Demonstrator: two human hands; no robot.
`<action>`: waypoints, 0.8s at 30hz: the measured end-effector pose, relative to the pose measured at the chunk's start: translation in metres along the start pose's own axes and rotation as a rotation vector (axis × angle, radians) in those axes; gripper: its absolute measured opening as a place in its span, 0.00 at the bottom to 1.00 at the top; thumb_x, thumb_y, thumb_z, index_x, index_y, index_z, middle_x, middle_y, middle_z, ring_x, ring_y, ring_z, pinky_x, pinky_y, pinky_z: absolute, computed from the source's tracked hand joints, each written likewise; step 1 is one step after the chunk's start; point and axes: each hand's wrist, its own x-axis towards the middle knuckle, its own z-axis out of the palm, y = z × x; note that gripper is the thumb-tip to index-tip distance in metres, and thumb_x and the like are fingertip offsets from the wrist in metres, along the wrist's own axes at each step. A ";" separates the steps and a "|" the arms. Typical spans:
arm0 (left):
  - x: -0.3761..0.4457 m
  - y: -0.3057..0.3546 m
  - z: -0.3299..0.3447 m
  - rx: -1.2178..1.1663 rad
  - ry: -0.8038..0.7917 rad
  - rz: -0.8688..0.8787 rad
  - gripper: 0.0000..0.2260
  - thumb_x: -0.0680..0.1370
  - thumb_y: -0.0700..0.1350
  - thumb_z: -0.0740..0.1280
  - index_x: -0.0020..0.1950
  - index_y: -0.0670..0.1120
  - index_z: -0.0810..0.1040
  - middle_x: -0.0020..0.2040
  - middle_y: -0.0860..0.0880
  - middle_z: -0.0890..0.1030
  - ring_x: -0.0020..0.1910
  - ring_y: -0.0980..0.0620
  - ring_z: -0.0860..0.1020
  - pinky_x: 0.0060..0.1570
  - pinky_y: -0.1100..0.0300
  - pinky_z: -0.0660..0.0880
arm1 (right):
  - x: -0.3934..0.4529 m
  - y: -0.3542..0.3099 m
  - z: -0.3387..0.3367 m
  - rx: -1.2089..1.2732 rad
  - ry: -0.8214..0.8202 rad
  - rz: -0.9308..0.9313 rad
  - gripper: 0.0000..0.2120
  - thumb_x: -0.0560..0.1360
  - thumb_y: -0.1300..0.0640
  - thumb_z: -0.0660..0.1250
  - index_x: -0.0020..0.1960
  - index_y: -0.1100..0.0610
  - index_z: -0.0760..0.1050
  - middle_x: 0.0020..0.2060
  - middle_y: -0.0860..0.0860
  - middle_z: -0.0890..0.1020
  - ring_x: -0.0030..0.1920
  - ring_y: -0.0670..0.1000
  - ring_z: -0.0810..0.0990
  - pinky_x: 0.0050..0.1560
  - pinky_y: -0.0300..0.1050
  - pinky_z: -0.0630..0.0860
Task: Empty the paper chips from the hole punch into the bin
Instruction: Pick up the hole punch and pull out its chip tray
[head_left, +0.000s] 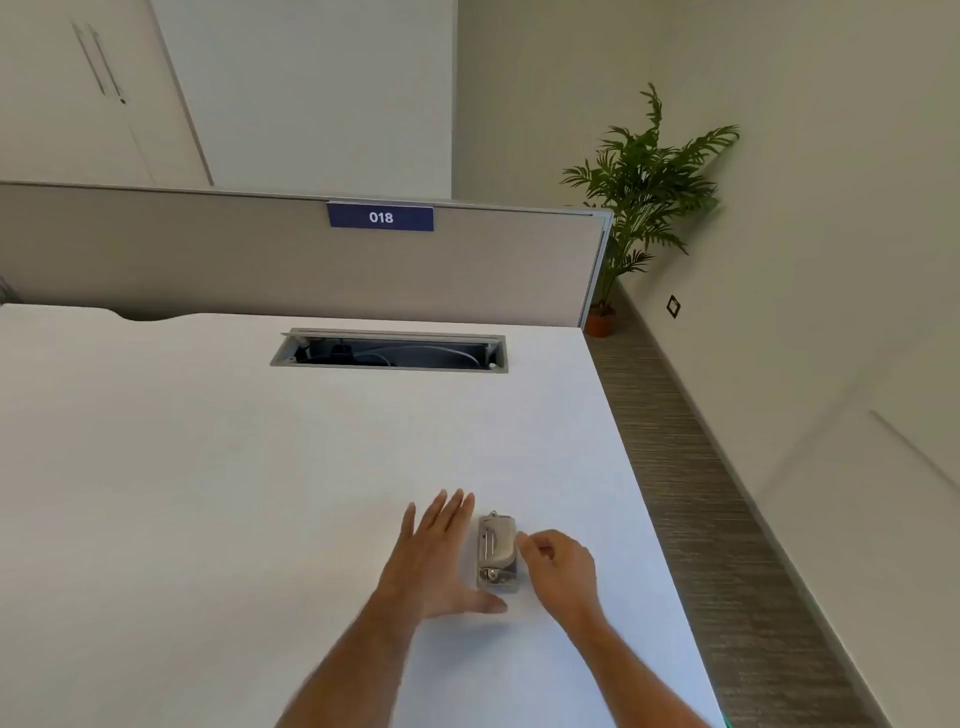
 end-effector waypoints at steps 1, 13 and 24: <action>0.003 0.003 0.002 -0.043 -0.033 0.012 0.63 0.61 0.78 0.68 0.81 0.49 0.40 0.83 0.52 0.43 0.81 0.52 0.40 0.79 0.41 0.41 | 0.003 0.000 0.002 0.048 -0.026 0.018 0.12 0.76 0.39 0.65 0.38 0.44 0.77 0.41 0.43 0.85 0.51 0.52 0.83 0.58 0.55 0.78; 0.030 0.004 0.020 -0.263 -0.053 0.060 0.58 0.62 0.68 0.77 0.81 0.49 0.48 0.81 0.52 0.57 0.81 0.53 0.50 0.80 0.49 0.42 | 0.011 -0.017 -0.001 0.067 -0.177 0.204 0.12 0.75 0.44 0.67 0.40 0.50 0.82 0.37 0.44 0.85 0.42 0.46 0.80 0.59 0.54 0.71; 0.022 0.008 0.004 -0.396 0.010 0.032 0.48 0.57 0.66 0.79 0.72 0.54 0.64 0.63 0.59 0.76 0.57 0.57 0.75 0.56 0.60 0.75 | 0.000 -0.023 -0.008 0.346 -0.221 0.211 0.11 0.77 0.52 0.69 0.40 0.57 0.83 0.34 0.47 0.83 0.35 0.44 0.78 0.42 0.40 0.74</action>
